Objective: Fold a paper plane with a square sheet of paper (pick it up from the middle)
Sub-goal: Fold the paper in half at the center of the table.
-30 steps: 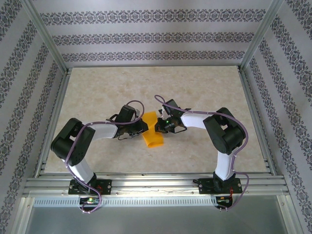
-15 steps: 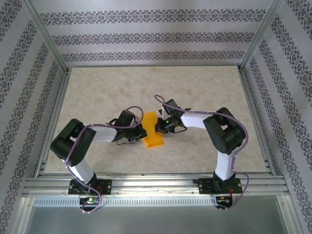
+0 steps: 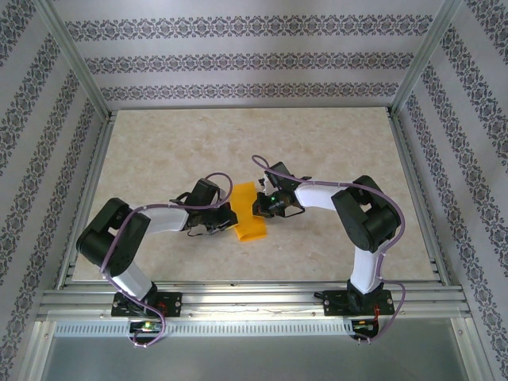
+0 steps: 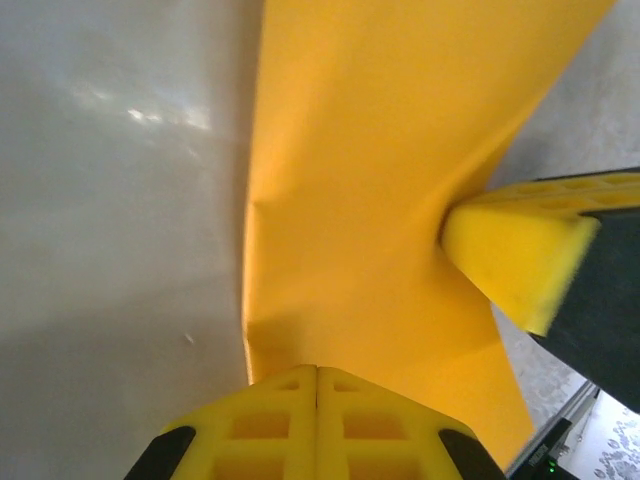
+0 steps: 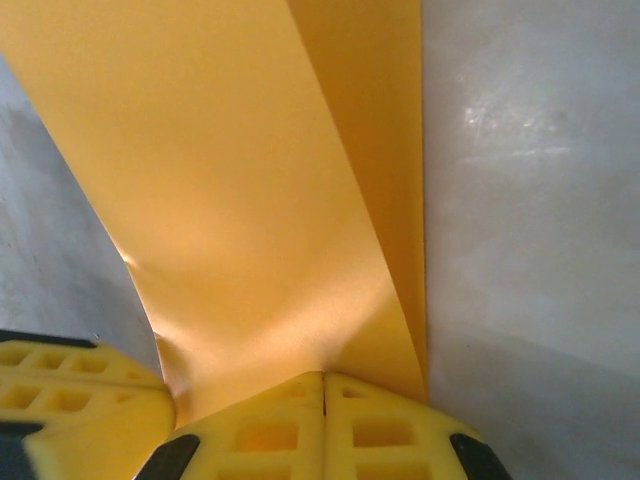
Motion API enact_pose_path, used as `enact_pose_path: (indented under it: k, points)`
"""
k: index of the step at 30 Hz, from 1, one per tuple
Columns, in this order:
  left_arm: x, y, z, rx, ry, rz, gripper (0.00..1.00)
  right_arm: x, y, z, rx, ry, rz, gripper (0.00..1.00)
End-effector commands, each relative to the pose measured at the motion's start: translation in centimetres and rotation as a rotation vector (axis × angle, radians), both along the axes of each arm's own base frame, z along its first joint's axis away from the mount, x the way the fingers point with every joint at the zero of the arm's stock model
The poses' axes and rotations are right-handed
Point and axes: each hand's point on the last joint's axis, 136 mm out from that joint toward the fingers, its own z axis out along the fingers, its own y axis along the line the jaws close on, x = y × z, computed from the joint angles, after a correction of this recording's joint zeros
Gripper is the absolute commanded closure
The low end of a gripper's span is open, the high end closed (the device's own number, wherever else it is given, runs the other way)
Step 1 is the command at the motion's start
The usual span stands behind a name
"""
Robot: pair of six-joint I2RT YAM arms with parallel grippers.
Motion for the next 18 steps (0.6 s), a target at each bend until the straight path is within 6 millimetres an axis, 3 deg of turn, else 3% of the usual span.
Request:
enact_pose_path:
  k: [1, 4, 6, 15, 18]
  points:
    - [-0.2, -1.4, 2.2, -0.066, -0.026, -0.027, 1.00, -2.0, -3.0, -2.8, -0.146, 0.082, -0.046, 1.00]
    - [-0.3, -2.5, 2.5, -0.119, -0.027, -0.033, 1.00, -2.0, -3.0, -2.7, -0.146, 0.082, -0.045, 1.00]
    - [-0.5, -2.4, 1.7, -0.111, -0.008, -0.025, 1.00, -2.0, -2.9, -2.8, -0.144, 0.084, -0.044, 1.00]
    - [-4.3, 1.0, -4.0, 0.073, 0.111, -0.030, 1.00, -2.2, -3.0, -3.0, -0.147, 0.090, -0.044, 1.00]
    - [-4.9, 1.8, -3.9, 0.104, 0.110, -0.035, 1.00, -2.2, -3.1, -3.0, -0.152, 0.090, -0.047, 1.00]
